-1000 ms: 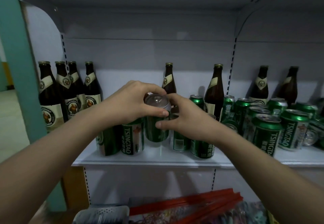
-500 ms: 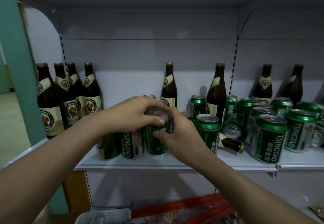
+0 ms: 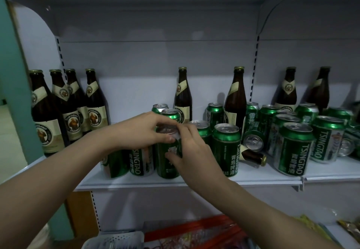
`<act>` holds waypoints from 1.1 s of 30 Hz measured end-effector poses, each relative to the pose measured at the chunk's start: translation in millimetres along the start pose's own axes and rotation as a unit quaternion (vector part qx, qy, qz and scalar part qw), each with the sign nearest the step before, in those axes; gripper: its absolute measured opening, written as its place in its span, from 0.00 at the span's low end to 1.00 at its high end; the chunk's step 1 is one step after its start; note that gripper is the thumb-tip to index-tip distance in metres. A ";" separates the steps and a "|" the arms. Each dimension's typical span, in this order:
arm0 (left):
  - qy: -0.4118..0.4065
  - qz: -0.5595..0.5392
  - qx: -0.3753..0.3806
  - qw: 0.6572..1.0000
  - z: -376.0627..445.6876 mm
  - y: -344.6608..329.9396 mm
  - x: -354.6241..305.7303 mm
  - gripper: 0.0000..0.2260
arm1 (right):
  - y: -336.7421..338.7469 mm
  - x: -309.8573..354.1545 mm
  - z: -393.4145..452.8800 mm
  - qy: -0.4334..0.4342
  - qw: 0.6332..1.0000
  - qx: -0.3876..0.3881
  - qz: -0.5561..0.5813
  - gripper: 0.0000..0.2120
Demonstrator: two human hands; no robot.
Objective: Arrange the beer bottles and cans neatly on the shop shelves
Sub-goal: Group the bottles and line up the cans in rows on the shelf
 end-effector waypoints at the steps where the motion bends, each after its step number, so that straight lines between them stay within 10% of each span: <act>1: -0.005 -0.003 0.003 1.000 0.4 -0.2 -1.8 0.16 | 0.7 -1.1 -0.4 0.004 1.000 -0.003 -0.011 0.31; 14: -0.018 -0.010 -0.082 0.996 20.0 3.4 -9.7 0.26 | 72.1 -0.1 11.5 0.038 0.986 -0.151 0.052 0.09; 19: -0.041 0.035 -0.105 0.993 58.2 4.3 -12.3 0.14 | 105.6 -25.6 23.8 -0.018 0.975 -0.206 0.077 0.09; 33: -0.054 0.014 0.040 0.998 148.9 -24.7 11.0 0.13 | 90.6 -115.0 -4.9 -0.128 0.982 -0.050 -0.128 0.10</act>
Point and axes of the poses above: each hand's wrist, its own z-axis towards the middle knuckle, its own y-axis out of the back of the hand, x = y × z, the point moved 1 cm from there along z, towards the middle knuckle, and after that the axes turned 9 degrees about -y, right-handed, at the moved point
